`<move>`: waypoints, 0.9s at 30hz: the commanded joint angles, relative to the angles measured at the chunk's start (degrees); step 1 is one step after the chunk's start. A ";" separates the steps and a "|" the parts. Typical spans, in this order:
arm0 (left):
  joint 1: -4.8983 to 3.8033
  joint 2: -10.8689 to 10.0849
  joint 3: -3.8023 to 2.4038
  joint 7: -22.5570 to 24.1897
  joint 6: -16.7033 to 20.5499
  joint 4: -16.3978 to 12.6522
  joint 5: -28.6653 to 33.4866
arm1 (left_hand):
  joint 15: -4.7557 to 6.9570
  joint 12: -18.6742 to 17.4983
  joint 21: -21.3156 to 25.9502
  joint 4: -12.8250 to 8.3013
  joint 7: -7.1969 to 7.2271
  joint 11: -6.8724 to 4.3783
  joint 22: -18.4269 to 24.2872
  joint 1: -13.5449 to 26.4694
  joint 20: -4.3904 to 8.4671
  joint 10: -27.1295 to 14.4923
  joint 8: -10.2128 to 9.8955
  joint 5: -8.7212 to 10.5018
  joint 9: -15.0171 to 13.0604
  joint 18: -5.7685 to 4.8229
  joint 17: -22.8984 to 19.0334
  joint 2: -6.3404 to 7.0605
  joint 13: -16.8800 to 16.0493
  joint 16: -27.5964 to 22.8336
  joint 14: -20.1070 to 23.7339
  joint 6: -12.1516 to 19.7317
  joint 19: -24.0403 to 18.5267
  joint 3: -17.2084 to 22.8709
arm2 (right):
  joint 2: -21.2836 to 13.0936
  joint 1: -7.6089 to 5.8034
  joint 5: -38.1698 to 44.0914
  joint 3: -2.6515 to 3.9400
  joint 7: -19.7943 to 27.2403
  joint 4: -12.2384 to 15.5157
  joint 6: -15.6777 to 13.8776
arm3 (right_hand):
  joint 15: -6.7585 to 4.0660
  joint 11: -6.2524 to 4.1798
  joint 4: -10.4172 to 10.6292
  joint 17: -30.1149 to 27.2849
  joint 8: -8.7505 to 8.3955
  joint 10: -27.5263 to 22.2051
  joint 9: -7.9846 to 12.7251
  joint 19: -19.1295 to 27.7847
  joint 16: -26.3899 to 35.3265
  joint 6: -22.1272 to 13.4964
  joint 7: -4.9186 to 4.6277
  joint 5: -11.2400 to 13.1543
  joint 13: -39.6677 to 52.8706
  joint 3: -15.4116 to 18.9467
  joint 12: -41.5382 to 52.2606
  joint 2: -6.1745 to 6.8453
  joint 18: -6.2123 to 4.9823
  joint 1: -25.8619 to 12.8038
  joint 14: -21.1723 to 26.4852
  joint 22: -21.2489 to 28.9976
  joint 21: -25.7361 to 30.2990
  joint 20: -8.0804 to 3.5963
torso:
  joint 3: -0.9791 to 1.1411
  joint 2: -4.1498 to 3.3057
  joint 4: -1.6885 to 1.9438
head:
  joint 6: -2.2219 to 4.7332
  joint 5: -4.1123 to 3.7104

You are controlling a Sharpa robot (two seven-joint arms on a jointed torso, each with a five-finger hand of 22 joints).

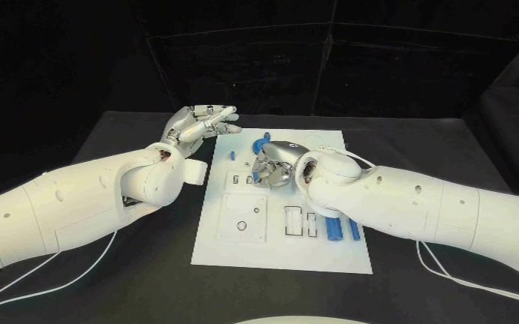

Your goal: Assemble the parts on the task board

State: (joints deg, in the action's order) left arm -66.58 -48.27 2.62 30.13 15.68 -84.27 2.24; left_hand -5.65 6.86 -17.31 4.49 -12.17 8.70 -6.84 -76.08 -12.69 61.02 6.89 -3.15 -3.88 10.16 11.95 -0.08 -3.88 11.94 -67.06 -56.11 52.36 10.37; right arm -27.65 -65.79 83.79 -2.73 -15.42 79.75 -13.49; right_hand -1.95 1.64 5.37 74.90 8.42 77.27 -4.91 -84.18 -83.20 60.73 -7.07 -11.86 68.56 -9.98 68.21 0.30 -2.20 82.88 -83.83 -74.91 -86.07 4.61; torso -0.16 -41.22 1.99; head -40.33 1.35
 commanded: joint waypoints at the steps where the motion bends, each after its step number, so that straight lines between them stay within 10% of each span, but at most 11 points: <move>1: -0.10 0.05 -0.05 0.49 -0.44 -0.01 -0.22 | -0.25 -0.28 0.25 -0.33 0.13 0.14 0.08 -0.55 0.10 0.35 -0.18 -0.19 0.01 0.41 0.07 -0.04 0.03 -0.27 0.01 -0.46 0.30 0.10 | -0.24 0.18 0.95 -0.17 -1.21 0.13 2.27 | -0.13 0.24 -0.06 2.39 0.15 -0.39 -0.47 -0.01 0.30 0.53 0.30 0.11 -0.04 -0.26 -0.25 0.24 0.29 -0.70 -3.59 -7.34 -0.10 -0.24 | 0.00 0.02 0.04 | -0.06 -0.05; 27: -0.09 0.04 -0.05 0.42 -0.48 0.04 -0.22 | -0.25 -0.35 0.27 -0.44 0.11 0.15 0.12 -0.59 0.11 0.41 -0.22 -0.18 0.01 0.41 0.12 -0.04 0.04 -0.36 0.03 -0.49 0.31 0.19 | -0.23 0.20 1.45 -0.17 -2.09 0.23 2.16 | 0.79 1.43 0.24 2.08 -2.59 -2.52 0.54 0.48 0.63 -3.32 -1.18 -0.28 -2.54 0.01 -3.37 3.21 0.14 -3.66 -3.50 -6.72 0.29 0.50 | -0.03 0.01 0.08 | -0.21 -0.07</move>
State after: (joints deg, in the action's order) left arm -66.57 -48.25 2.62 30.11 15.68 -84.16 2.24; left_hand -5.65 6.86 -17.31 4.26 -11.96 8.70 -6.78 -76.08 -12.69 61.02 6.90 -3.15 -3.88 10.16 12.02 -0.08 -3.88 11.94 -67.06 -56.32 52.36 10.61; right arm -27.85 -65.77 84.83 -2.70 -16.49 80.13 -12.19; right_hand -1.70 3.06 5.55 74.94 6.09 75.01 -4.44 -83.96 -82.80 57.81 -8.20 -11.87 66.14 -10.09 65.01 2.95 -2.21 79.34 -84.01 -74.91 -86.07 4.83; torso -0.19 -41.21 2.04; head -40.52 1.24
